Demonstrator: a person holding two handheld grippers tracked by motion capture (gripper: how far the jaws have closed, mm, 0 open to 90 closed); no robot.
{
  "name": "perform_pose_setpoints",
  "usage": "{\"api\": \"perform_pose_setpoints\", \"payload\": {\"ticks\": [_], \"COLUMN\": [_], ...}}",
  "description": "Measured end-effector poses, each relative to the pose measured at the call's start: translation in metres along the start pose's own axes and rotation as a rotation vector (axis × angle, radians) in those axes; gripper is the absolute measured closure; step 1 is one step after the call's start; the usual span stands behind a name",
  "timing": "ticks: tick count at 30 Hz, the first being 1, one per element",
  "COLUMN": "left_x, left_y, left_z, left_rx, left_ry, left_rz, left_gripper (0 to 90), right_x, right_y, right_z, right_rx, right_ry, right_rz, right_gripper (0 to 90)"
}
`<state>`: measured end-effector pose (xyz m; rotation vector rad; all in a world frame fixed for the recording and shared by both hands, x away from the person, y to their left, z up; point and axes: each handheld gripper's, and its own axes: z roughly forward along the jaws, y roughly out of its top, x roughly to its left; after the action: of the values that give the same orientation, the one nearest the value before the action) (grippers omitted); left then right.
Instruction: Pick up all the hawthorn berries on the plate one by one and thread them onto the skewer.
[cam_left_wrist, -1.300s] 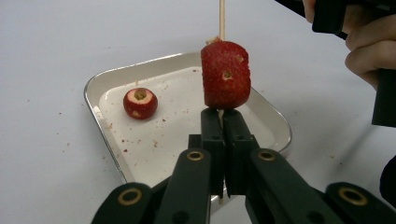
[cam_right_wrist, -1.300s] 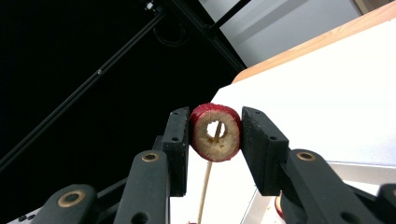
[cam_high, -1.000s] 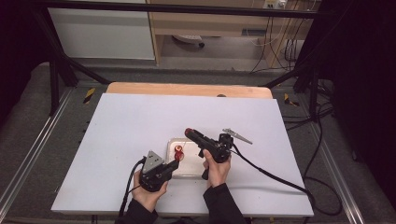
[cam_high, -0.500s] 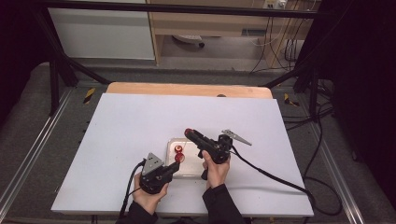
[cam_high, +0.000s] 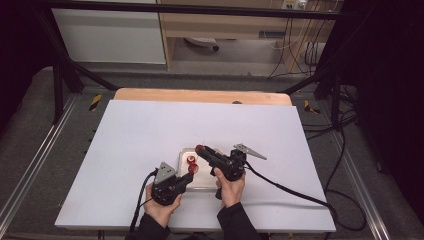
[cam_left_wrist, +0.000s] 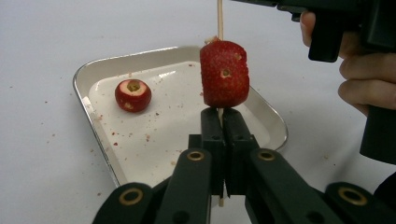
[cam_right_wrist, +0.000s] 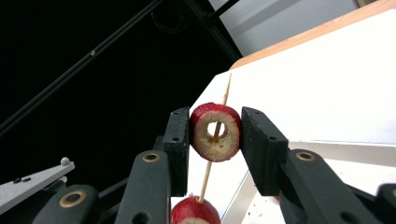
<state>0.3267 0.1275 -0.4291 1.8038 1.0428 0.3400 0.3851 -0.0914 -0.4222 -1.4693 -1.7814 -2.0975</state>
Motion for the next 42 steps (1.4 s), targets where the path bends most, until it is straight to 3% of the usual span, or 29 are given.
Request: {"api": "perform_pose_setpoints", "payload": {"ticks": [10,17,24,27,30,35,42], "left_x": [0.002,0.002,0.005,0.011,0.02,0.036,0.061], "left_y": [0.0,0.002,0.002,-0.002,-0.005,-0.006,-0.011], "left_z": [0.004,0.006,0.005,0.0,-0.007,-0.021,-0.042], "left_rx": [0.013,0.015,0.034,0.047,0.059,0.09,0.141], "left_ry": [-0.009,-0.01,-0.016,-0.019,-0.013,-0.01,0.002], "left_rz": [0.011,0.022,0.047,0.071,0.098,0.118,0.143], "left_gripper": [88.5,88.5,88.4,88.4,88.3,88.1,88.1], "right_x": [0.0,-0.001,-0.001,0.001,0.003,-0.002,-0.008], "right_y": [-0.007,-0.015,-0.016,-0.009,0.0,0.009,0.017], "right_z": [-0.004,-0.003,-0.003,-0.007,-0.013,-0.018,-0.017], "right_rx": [0.022,0.073,0.063,0.062,0.095,0.208,0.389], "right_ry": [-0.001,0.018,0.005,0.007,-0.028,-0.099,-0.175], "right_rz": [0.009,0.028,-0.002,-0.047,-0.113,-0.218,-0.326], "right_gripper": [64.4,64.4,60.0,51.2,39.4,21.1,15.1]}}
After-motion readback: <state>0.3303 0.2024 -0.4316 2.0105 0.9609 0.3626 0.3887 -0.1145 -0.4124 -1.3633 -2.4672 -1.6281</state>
